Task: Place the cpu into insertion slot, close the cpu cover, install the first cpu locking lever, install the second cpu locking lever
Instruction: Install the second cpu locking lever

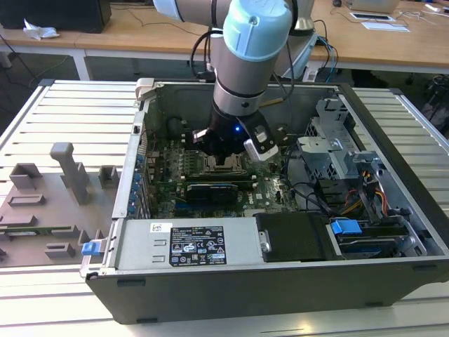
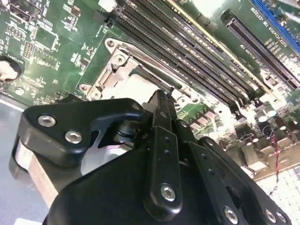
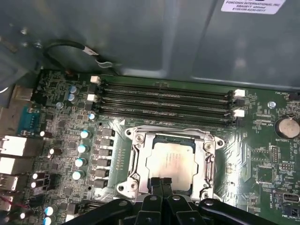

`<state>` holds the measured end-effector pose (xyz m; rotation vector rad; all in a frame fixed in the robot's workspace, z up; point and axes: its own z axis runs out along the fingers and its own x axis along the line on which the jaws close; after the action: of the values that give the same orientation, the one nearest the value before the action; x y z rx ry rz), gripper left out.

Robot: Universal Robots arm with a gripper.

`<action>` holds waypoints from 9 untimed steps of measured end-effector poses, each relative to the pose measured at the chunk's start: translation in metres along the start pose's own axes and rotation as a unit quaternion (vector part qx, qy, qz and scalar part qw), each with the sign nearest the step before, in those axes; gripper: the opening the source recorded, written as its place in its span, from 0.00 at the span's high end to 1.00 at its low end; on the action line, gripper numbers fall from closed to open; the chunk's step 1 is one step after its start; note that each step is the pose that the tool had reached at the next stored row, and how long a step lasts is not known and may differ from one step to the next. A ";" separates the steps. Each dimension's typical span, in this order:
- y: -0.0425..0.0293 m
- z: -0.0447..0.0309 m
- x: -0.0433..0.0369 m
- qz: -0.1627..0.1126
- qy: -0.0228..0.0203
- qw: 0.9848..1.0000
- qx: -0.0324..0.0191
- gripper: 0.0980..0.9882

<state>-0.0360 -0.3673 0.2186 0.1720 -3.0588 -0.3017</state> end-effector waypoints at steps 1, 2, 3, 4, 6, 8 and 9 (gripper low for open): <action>0.0022 0.0004 -0.0004 0.000 0.001 1.000 0.006 0.99; 0.0046 0.0009 -0.0009 0.001 0.001 1.000 0.010 0.99; 0.0081 0.0016 -0.0018 0.001 0.002 1.000 0.016 0.99; 0.0104 0.0019 -0.0024 0.002 0.003 1.000 0.020 0.99; 0.0175 0.0035 -0.0058 0.003 0.005 1.000 0.031 0.99; 0.0260 0.0053 -0.0124 0.004 0.009 0.999 0.040 0.99; 0.0281 0.0057 -0.0134 0.004 0.009 0.999 0.044 0.99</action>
<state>-0.0261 -0.3372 0.2179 0.1652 -3.0549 -0.1646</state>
